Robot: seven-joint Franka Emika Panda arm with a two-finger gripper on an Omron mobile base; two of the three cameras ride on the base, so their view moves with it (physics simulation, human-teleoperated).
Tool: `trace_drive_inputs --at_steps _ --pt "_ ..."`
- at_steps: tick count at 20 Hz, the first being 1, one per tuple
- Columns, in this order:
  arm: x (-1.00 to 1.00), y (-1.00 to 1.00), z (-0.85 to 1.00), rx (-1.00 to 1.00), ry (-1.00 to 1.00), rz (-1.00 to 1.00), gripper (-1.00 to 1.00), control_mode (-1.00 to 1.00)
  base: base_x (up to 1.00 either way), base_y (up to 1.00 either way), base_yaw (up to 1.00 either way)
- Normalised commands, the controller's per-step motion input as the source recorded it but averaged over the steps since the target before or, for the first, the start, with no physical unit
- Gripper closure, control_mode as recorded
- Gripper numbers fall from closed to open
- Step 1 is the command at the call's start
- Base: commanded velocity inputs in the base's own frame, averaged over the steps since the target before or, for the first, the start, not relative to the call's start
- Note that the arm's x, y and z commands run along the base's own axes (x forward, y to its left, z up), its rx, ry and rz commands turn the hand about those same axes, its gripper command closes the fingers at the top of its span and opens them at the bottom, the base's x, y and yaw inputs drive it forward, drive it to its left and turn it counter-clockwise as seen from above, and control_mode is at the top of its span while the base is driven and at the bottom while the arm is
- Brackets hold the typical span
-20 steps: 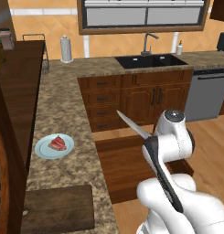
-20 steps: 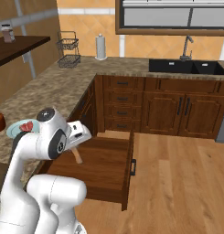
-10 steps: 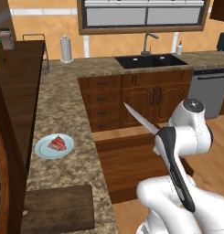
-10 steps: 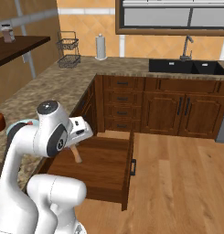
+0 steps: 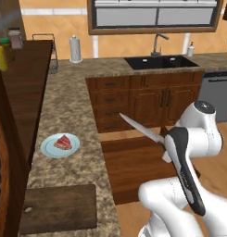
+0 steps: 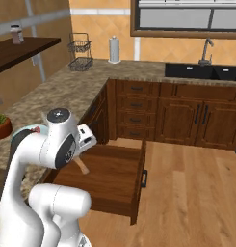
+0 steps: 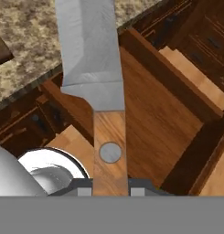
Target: Pick up the knife from the drawer and place it on the cutting board. Then place the meat from the plate to the cutting board.
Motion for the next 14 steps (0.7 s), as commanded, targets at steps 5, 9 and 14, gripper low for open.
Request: trace_drive_inputs --at_steps 5,9,14 --pt "0.00 0.00 0.00 0.00 0.00 0.00 1.00 1.00 -0.17 -0.04 0.70" --pt "0.00 0.00 0.00 0.00 0.00 0.00 1.00 1.00 -0.01 -0.01 0.61" --pt "0.00 0.00 0.00 0.00 0.00 0.00 1.00 1.00 -0.11 -0.07 0.80"
